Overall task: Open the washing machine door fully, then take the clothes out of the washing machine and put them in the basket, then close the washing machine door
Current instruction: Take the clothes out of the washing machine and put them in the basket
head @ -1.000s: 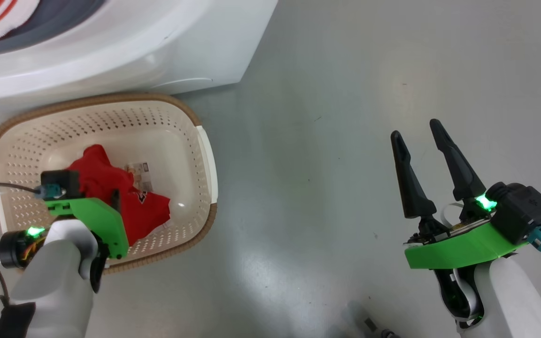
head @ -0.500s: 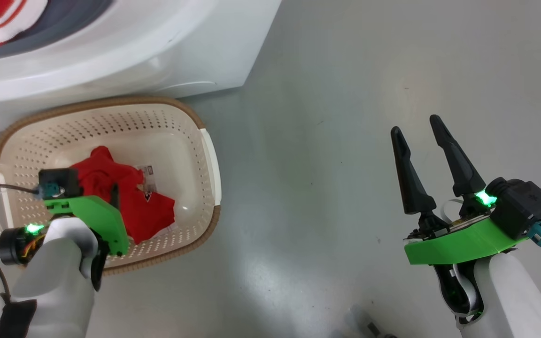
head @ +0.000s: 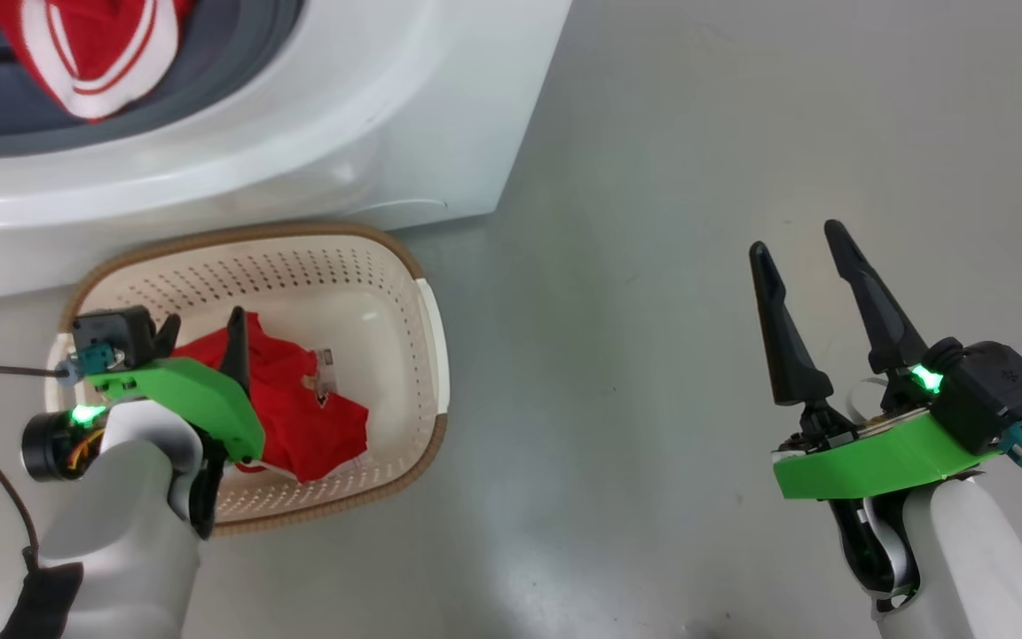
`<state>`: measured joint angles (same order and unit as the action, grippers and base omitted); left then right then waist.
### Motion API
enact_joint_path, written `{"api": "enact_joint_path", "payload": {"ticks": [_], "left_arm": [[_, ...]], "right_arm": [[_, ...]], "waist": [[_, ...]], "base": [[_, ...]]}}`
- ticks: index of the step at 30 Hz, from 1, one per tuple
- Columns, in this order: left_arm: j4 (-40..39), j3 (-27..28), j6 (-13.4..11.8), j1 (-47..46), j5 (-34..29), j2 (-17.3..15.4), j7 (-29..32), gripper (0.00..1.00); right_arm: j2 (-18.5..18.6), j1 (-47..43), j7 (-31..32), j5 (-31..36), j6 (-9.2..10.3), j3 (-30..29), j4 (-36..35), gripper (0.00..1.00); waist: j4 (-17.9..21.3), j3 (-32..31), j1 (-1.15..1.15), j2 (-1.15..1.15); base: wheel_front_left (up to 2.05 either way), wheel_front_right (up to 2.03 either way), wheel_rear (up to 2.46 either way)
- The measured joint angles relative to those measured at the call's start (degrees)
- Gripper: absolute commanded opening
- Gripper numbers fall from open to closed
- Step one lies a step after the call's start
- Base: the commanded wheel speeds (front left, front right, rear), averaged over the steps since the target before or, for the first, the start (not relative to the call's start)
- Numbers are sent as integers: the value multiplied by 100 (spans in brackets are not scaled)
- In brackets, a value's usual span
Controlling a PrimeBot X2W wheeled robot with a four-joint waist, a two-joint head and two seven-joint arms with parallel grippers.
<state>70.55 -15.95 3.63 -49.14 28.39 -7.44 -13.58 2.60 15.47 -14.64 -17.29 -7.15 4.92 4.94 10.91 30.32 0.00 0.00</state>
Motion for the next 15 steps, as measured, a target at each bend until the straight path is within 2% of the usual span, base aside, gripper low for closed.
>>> {"api": "enact_joint_path", "payload": {"ticks": [5, 10, 15], "left_arm": [[-552, 52, -8, 241, -8, 33, -71, 100], [-1550, 170, -20, 718, -91, 45, -71, 100], [-2633, 322, -135, 1352, -341, 58, -73, 100]], "right_arm": [[2, -17, 0, 146, 0, -93, 32, 100], [3, -131, 0, 334, 0, -223, 63, 100], [3, -155, 0, 397, 0, -252, 101, 100]], "waist": [[-106, -231, 0, 0], [-224, -469, 0, 0], [-317, -733, 0, 0]], "base": [[0, 0, 0], [0, 0, 0], [0, 0, 0]]}}
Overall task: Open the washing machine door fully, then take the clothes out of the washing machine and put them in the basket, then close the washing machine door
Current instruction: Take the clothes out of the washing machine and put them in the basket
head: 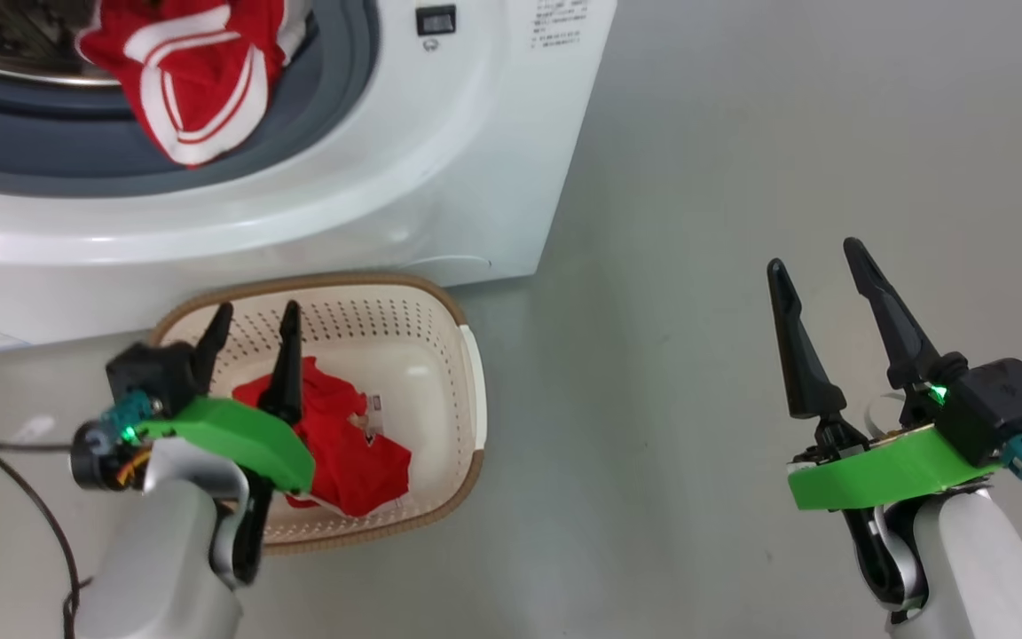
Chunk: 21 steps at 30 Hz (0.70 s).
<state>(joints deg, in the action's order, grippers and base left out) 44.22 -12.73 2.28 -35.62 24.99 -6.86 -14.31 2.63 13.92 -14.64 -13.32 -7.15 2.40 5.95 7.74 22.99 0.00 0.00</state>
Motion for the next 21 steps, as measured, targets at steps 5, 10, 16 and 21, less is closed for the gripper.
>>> {"api": "enact_joint_path", "payload": {"ticks": [5, 10, 16, 21], "left_arm": [[-892, 183, -107, 627, -176, 27, -1, 100], [-1730, 389, -213, 1080, -397, 42, -1, 100], [-2571, 633, -234, 1592, -648, 82, -18, 100], [-2844, 693, -233, 1981, -744, 158, -18, 100]], "right_arm": [[0, -241, 1, 75, 0, -23, 45, 100], [-1, -328, 1, 131, -1, -94, 34, 100], [-1, -475, 1, 241, 0, -186, -34, 100], [-2, -675, 1, 271, 0, -255, -69, 100]], "waist": [[-73, -287, 0, 0], [-143, -549, 0, 0], [-216, -812, 0, 0], [-261, -1015, 0, 0]], "base": [[0, 0, 0], [0, 0, 0], [0, 0, 0], [0, 0, 0]]}}
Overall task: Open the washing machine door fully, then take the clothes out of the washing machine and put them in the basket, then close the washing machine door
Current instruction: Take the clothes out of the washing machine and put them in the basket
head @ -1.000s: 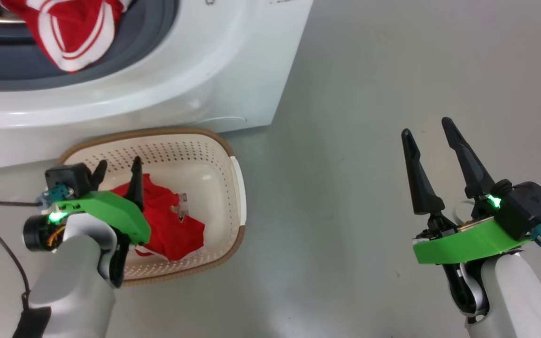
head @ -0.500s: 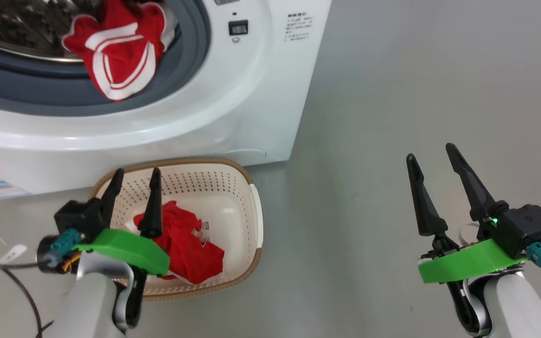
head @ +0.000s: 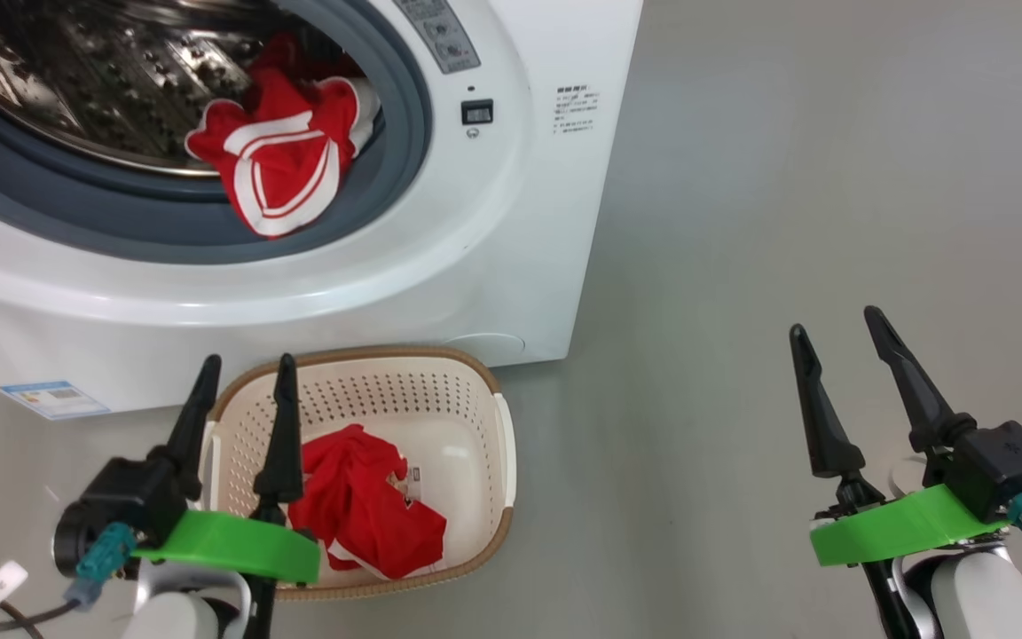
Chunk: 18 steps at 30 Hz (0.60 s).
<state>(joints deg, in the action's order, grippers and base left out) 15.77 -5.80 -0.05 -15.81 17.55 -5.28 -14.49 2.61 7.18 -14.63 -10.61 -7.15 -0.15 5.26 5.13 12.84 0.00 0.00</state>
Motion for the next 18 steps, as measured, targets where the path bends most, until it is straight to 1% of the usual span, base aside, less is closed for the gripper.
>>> {"api": "enact_joint_path", "payload": {"ticks": [3, 6, 18], "left_arm": [[-157, 20, -2, 153, -41, 69, 0, 100], [-316, 41, -51, 322, -65, 75, 0, 100], [-654, 203, -111, 1044, -135, 100, 0, 100]], "right_arm": [[1, -115, 0, 22, 0, -85, -22, 100], [-1, -246, 0, 36, 0, -93, -55, 100], [-13, -694, 0, 119, -1, -152, -232, 100]], "waist": [[-33, -116, 0, 0], [-64, -231, 0, 0], [-144, -678, 0, 0]], "base": [[0, 0, 0], [0, 0, 0], [0, 0, 0]]}}
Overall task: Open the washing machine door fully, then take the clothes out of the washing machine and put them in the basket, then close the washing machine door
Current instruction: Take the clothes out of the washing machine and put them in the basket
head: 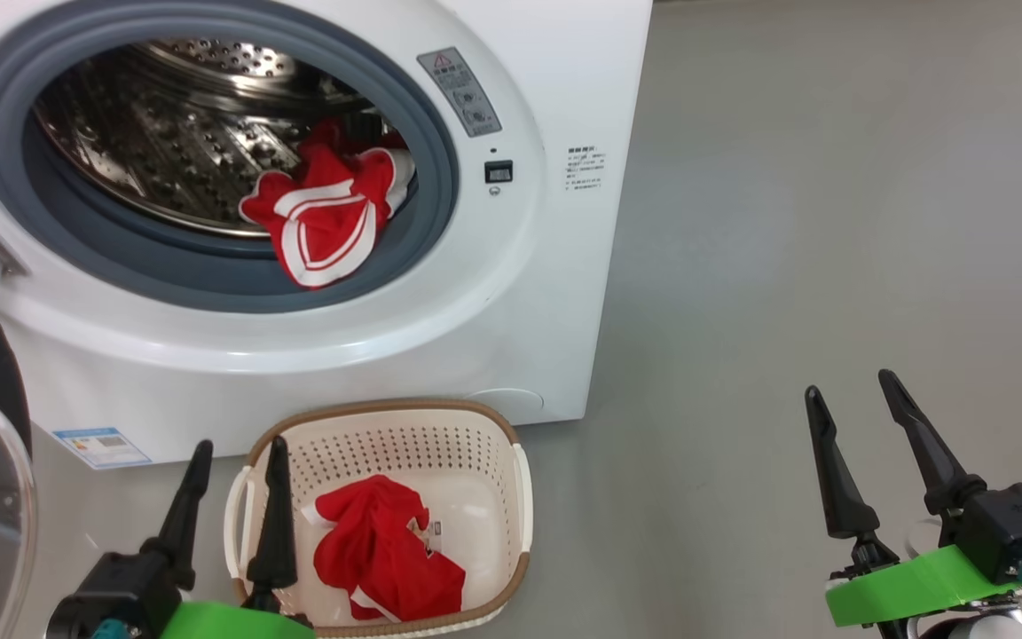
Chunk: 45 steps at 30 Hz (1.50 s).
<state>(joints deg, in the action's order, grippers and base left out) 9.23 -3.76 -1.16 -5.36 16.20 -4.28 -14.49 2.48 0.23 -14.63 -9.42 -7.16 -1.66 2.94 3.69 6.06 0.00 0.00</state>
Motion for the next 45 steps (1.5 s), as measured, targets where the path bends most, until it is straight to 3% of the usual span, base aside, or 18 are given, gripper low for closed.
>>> {"api": "enact_joint_path", "payload": {"ticks": [22, 45], "left_arm": [[-357, 4, -109, 695, 14, 7, 2, 100], [-474, -67, -188, 781, 64, -24, 27, 100]], "right_arm": [[-32, -594, 0, 1, 0, -136, -215, 100], [-36, -594, 0, 0, 0, -137, -245, 100]], "waist": [[7, -560, 0, 0], [25, -532, 0, 0]], "base": [[0, 0, 0], [0, 0, 0]]}}
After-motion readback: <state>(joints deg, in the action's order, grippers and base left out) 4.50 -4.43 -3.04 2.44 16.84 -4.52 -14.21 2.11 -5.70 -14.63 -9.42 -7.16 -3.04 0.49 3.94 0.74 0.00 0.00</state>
